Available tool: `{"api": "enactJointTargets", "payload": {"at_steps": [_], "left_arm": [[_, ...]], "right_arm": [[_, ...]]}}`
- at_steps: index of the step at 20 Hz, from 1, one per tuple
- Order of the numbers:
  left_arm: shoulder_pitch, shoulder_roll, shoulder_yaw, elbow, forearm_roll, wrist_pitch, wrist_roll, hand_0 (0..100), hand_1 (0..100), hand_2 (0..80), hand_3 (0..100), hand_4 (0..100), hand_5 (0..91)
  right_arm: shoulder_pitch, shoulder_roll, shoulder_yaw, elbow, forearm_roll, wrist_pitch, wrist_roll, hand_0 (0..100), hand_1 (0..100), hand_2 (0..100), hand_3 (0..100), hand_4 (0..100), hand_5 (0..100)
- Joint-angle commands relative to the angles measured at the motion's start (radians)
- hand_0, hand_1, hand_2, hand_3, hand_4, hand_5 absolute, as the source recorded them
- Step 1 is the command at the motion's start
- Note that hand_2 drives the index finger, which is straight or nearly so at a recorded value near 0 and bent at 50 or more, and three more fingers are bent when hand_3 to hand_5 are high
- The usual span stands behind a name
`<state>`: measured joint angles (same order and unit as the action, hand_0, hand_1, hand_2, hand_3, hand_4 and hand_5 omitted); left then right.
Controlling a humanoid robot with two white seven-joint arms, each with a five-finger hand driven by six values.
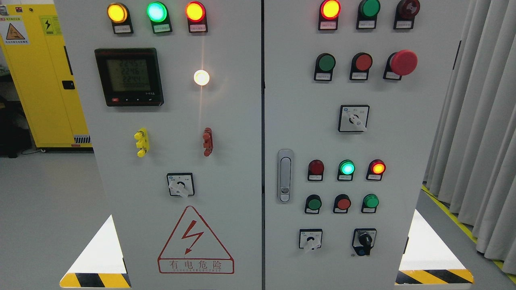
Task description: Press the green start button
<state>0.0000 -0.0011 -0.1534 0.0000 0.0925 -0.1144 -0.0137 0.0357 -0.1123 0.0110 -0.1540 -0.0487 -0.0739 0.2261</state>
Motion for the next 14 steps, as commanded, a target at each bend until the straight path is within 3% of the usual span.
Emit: {"api": "enactJointTargets", "payload": {"at_steps": [1,5,7,14], "left_arm": [[-0.025,-0.005,0.000,-0.028,0.001,-0.001,0.000,12,56,0.0,0,0,0.0],[-0.025,-0.007,0.000,-0.028,0.001,-0.001,0.000,12,56,0.0,0,0,0.0],[-0.025,-0.007,0.000,-0.028,0.001,-0.001,0.000,12,56,0.0,0,0,0.0],[-0.025,-0.014,0.002,-0.028,0.001,-0.001,0.000,12,56,0.0,0,0,0.0]], "right_arm": [[-0.040,0.000,0.066,-0.099,0.006,-0.066,0.004,15,28,0,0,0,0],[-0.051,0.008,0.084,-0.195,0.007,-0.199,0.012,15,32,0,0,0,0],[-0.040,0.028,0.093,-0.277,0.006,-0.237,0.015,15,33,0,0,0,0],[0.061,0.026,0.107,-0.665,0.012,-0.231,0.016,15,36,0,0,0,0]]}}
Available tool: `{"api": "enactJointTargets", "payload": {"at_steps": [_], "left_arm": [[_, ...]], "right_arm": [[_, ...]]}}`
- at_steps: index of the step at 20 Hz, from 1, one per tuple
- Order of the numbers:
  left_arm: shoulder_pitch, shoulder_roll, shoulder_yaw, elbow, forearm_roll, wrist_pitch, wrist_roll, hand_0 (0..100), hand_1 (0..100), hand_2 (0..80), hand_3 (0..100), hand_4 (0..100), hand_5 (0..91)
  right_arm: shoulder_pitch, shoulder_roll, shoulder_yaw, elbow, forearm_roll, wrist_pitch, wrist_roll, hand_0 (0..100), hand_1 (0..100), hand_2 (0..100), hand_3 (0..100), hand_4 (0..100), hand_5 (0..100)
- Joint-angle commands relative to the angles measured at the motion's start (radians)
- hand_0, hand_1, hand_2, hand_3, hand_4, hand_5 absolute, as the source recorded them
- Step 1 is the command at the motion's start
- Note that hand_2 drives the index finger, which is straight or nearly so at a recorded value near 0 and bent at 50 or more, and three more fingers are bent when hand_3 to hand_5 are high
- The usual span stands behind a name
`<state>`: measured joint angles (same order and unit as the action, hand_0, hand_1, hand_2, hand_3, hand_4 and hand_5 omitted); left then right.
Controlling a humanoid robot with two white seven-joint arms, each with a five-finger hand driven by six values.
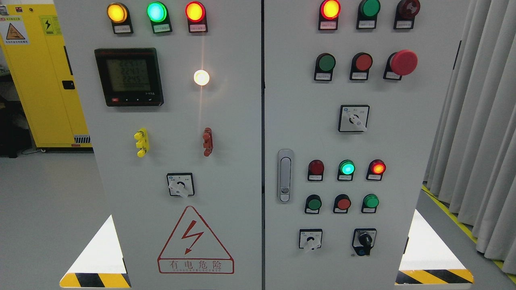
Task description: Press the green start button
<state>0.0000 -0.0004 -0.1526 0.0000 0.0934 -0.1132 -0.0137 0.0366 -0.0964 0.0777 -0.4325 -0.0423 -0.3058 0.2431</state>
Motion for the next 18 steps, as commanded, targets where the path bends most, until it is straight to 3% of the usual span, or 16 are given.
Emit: {"api": "enactJointTargets", "payload": {"at_steps": [1,4,7,14,18], "left_arm": [[-0.025,-0.021,0.002,-0.028,0.000,-0.002,0.000,12,56,0.0,0,0,0.0],[-0.023,-0.027,0.001,-0.028,0.000,-0.002,0.000,12,56,0.0,0,0,0.0],[-0.023,-0.047,0.002,-0.028,0.000,-0.002,0.000,12,56,0.0,0,0,0.0],[-0.021,-0.096,0.001,-0.026,0.000,0.000,0.000,12,56,0.0,0,0,0.0],[-0.021,-0.102,0.001,-0.026,-0.001,-0.002,0.000,12,56,0.0,0,0,0.0]], "right_arm": [[0.077,0.012,0.040,-0.435,0.021,0.002,-0.001,15,36,0,0,0,0],[0.120,0.015,0.033,-0.598,0.038,0.023,-0.004,15,37,0,0,0,0],[0.137,0.018,0.016,-0.770,0.038,0.102,-0.004,15,38,0,0,0,0],[0.132,0.007,0.005,-0.992,0.039,0.103,-0.001,15,39,0,0,0,0],[0.140,0.001,-0.003,-1.141,0.105,0.090,-0.001,14,42,0,9,7,0]]}}
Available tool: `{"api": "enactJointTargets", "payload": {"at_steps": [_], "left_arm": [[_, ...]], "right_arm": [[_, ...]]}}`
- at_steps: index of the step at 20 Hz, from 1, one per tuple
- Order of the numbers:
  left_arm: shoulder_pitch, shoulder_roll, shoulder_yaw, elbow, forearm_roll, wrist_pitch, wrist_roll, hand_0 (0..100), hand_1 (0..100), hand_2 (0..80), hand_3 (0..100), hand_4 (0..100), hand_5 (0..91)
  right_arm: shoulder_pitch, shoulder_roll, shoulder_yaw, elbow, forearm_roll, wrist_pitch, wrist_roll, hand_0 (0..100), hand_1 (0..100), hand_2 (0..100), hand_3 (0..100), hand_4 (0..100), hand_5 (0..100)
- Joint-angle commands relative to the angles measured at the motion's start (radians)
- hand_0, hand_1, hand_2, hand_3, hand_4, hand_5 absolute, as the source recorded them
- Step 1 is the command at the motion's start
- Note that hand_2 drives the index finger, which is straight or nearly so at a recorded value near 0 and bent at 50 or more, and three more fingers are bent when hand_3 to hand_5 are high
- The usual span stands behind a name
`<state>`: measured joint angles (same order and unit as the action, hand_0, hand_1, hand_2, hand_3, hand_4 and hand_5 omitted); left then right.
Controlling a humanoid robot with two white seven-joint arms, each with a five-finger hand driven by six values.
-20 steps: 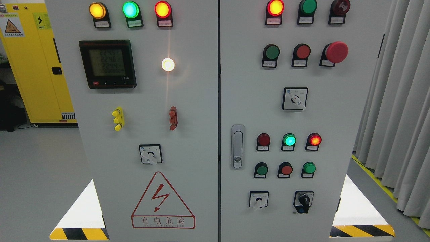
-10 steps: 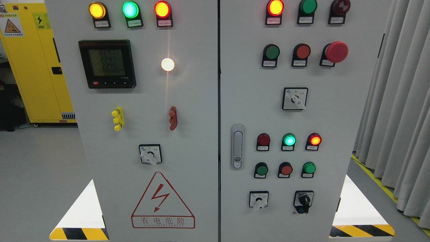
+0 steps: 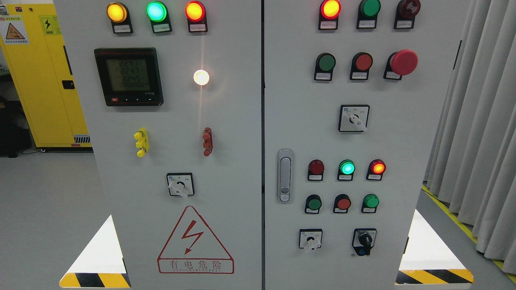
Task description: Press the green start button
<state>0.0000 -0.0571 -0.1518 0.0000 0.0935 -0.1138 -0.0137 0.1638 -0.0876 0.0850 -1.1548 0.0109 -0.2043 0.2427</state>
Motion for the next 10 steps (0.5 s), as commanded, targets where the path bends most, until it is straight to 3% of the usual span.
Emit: {"api": "enactJointTargets", "payload": {"at_steps": [1,4,5,6,7,9,10], "left_arm": [[-0.021,-0.046,0.000,-0.026,0.000,-0.001,0.000,12,56,0.0,0,0,0.0],[-0.021,-0.047,-0.003,-0.028,-0.001,-0.001,0.000,12,56,0.0,0,0,0.0],[-0.021,-0.047,-0.003,-0.028,-0.001,-0.001,0.000,12,56,0.0,0,0,0.0],[-0.021,-0.047,-0.003,-0.028,-0.001,-0.001,0.000,12,56,0.0,0,0,0.0],[-0.021,-0.047,-0.003,-0.028,-0.003,-0.001,0.000,12,56,0.0,0,0,0.0],[-0.021,-0.047,-0.003,-0.028,-0.001,-0.001,0.000,12,56,0.0,0,0,0.0],[-0.021,-0.047,-0.003,-0.028,-0.001,0.000,0.000,12,56,0.0,0,0,0.0]], "right_arm": [[0.014,-0.011,-0.010,-0.454,0.082,-0.029,-0.002,14,42,0,10,8,0],[0.020,-0.024,-0.011,-0.523,0.153,-0.121,0.000,16,44,0,19,20,6],[0.020,-0.027,-0.019,-0.540,0.190,-0.156,0.000,17,46,0,28,30,16],[0.020,-0.027,-0.030,-0.557,0.237,-0.191,0.000,17,47,0,29,31,17],[0.020,-0.027,-0.043,-0.569,0.292,-0.228,-0.002,18,50,0,43,42,30],[0.011,-0.027,-0.082,-0.579,0.400,-0.315,-0.002,19,52,0,50,49,37],[0.005,-0.027,-0.102,-0.582,0.444,-0.354,-0.002,20,54,0,60,58,47]]}}
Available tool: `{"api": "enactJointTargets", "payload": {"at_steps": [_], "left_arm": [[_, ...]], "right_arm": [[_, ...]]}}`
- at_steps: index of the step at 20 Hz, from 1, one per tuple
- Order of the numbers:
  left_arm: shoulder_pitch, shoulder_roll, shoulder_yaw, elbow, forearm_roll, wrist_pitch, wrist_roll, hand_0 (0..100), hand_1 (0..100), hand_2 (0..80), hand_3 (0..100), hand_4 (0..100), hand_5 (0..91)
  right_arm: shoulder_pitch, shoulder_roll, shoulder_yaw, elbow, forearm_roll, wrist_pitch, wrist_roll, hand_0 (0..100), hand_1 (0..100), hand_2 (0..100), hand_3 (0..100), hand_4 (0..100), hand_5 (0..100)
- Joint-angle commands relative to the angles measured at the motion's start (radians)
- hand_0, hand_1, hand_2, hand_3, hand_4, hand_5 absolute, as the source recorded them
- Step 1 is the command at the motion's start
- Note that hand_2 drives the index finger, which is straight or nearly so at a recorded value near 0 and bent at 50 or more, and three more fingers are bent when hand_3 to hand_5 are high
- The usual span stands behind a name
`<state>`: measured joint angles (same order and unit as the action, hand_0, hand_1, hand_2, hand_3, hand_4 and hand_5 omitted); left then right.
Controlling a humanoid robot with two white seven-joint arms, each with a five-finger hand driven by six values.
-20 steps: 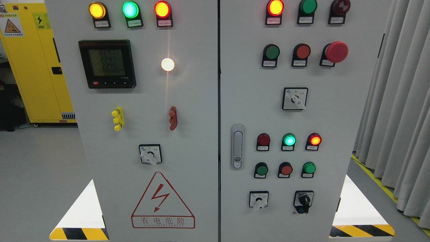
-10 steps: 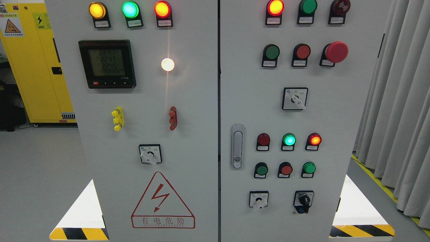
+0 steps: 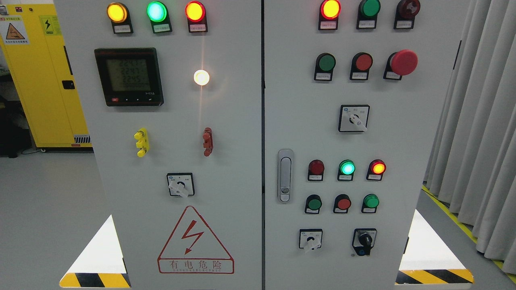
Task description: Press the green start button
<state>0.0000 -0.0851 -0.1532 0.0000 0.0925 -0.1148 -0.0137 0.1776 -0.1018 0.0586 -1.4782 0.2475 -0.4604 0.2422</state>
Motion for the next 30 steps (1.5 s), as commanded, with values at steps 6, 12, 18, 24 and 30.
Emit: {"api": "enactJointTargets", "payload": {"at_steps": [6,12,18,24,30], "left_arm": [[-0.021,-0.019,-0.002,-0.028,0.000,0.000,0.000,12,56,0.0,0,0,0.0],[-0.021,-0.019,-0.002,-0.028,0.000,0.001,0.000,12,56,0.0,0,0,0.0],[-0.021,-0.019,-0.002,-0.028,-0.002,0.000,0.000,12,56,0.0,0,0,0.0],[-0.021,-0.019,-0.002,-0.028,0.000,0.000,0.000,12,56,0.0,0,0,0.0],[-0.021,-0.019,-0.002,-0.028,0.000,0.000,0.000,12,56,0.0,0,0,0.0]], "right_arm": [[-0.070,-0.012,-0.102,-0.298,0.358,-0.149,-0.001,24,62,0,67,69,62],[-0.190,-0.006,-0.123,-0.287,0.501,-0.141,-0.009,25,66,0,76,73,73],[-0.240,-0.004,-0.148,-0.304,0.565,-0.138,-0.070,25,67,0,86,81,82],[-0.328,-0.004,-0.146,-0.312,0.628,-0.129,-0.061,25,69,0,87,85,85],[-0.388,-0.003,-0.105,-0.297,0.639,-0.064,-0.015,26,69,0,87,85,85]]}}
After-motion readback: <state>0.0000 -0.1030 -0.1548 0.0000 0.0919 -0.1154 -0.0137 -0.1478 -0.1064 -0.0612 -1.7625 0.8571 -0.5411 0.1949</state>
